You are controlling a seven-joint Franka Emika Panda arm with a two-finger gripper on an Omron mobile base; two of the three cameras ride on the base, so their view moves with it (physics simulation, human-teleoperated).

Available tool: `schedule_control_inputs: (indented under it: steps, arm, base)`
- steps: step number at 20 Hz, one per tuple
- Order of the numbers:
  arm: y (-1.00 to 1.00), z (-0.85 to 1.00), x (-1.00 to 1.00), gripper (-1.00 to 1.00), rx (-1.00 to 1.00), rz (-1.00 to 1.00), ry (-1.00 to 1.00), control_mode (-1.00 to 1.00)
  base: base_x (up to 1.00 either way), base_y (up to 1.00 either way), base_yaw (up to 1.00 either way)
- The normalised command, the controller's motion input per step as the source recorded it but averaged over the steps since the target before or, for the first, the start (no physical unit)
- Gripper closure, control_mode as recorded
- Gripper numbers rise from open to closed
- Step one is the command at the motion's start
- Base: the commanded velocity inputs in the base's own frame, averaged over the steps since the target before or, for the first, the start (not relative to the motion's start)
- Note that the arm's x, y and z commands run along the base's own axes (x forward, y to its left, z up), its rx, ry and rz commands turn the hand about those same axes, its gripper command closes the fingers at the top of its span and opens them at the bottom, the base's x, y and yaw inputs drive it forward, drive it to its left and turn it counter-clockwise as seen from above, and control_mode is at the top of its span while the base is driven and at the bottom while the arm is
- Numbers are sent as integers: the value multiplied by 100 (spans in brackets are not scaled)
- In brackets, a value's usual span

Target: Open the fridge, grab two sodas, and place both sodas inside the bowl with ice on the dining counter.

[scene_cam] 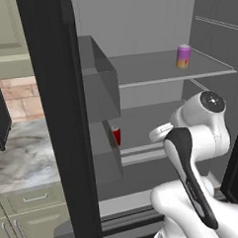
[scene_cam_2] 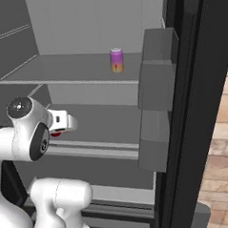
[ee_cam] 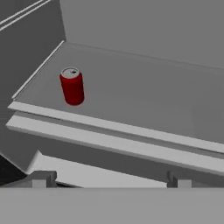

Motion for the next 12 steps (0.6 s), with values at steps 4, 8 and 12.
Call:
schedule_control_inputs:
  steps: [4, 8, 12]
  arm:
    - [36, -56, 19, -100, 7, 17, -6, -100]
    - [24, -48, 27, -100, 8, 13, -12, -100]
    - [4, -40, 24, -100, 10, 2, -12, -100]
  base:
    - [0, 0, 0]
    - [0, 0, 0]
    - [0, 0, 0]
